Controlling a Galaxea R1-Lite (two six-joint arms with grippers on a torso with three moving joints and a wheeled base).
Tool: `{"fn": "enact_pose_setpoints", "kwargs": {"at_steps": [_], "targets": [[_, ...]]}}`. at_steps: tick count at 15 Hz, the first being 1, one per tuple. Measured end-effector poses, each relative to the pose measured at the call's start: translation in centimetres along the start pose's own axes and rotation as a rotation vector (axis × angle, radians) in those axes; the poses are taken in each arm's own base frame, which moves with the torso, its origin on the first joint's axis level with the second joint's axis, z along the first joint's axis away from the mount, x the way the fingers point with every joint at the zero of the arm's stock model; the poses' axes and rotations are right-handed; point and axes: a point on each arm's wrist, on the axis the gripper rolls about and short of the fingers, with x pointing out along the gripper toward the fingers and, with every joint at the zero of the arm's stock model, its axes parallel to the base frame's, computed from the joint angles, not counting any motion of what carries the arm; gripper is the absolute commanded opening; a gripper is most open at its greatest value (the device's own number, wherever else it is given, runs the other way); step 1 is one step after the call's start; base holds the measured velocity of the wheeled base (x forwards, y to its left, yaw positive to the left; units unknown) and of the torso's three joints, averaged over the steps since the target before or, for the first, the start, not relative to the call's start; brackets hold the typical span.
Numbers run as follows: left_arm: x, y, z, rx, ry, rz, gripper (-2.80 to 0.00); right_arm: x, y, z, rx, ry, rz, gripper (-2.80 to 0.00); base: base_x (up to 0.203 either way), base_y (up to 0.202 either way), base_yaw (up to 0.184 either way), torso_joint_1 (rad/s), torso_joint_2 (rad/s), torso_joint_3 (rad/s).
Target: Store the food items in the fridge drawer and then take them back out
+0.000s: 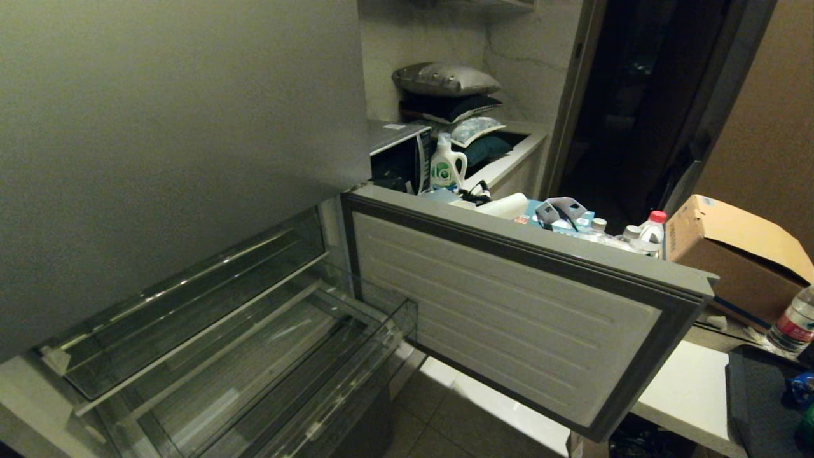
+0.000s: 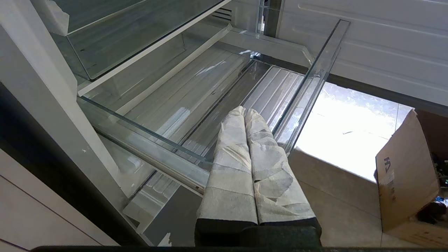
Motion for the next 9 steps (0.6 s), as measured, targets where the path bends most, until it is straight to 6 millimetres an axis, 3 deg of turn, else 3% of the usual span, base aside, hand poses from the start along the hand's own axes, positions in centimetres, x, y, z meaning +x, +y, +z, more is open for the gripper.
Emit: {"fn": "enact_pose_setpoints", "kwargs": {"at_steps": [4, 9], "targets": [[0.0, 0.0, 0.0, 0.000, 0.000, 0.000, -2.80, 2.6, -1.9, -2.4, 0.027, 0.122, 0.026, -2.80, 0.000, 0.000, 0.000, 0.000, 0.00, 0.000], [0.0, 0.0, 0.0, 0.000, 0.000, 0.000, -2.80, 6.5, -3.3, -4.1, 0.021, 0.147, 0.035, -2.80, 0.000, 0.000, 0.000, 0.000, 0.00, 0.000]]}}
